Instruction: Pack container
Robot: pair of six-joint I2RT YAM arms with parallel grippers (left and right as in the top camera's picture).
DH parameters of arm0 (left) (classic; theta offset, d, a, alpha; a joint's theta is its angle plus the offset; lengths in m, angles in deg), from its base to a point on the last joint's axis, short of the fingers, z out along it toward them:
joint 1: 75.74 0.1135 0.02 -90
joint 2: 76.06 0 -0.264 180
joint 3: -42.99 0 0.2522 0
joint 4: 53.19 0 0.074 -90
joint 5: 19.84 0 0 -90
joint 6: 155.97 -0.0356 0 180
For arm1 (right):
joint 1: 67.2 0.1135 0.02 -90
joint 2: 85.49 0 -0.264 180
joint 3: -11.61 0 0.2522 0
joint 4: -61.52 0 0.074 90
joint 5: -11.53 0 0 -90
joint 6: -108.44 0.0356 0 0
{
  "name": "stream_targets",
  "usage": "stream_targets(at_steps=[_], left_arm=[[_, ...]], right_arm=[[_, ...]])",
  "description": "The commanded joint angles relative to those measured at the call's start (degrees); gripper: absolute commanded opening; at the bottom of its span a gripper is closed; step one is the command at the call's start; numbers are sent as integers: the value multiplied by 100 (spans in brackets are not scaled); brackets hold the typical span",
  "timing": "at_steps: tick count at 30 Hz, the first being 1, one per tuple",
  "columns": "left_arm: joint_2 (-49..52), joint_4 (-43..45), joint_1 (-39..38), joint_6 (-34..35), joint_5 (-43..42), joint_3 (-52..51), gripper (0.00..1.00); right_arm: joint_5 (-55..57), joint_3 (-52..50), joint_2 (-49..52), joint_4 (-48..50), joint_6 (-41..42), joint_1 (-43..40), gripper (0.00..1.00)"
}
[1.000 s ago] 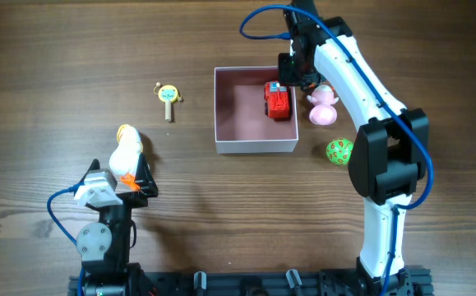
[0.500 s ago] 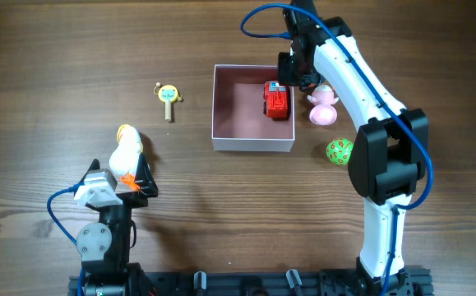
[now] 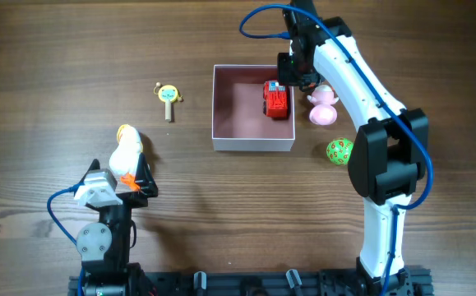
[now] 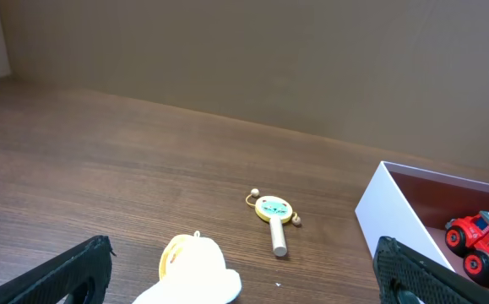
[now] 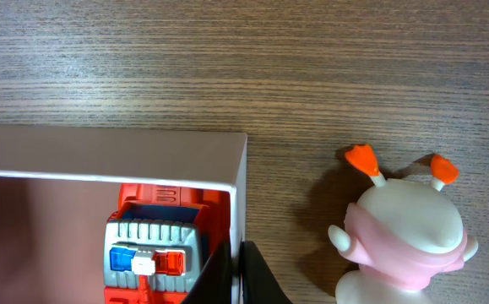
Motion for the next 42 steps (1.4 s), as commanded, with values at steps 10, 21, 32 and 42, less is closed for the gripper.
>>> stream_targets(at_steps=[10, 21, 32, 42], left_arm=[[-37, 15, -44, -116, 72, -35, 100], [-37, 15, -44, -116, 72, -37, 100], [-37, 15, -44, -116, 72, -37, 100], [-37, 15, -44, -116, 72, -37, 100]], right_arm=[[-114, 7, 85, 66, -269, 39, 4], [-138, 7, 85, 63, -98, 39, 12], [-216, 166, 79, -149, -92, 39, 31], [-474, 787, -439, -404, 81, -101, 100]])
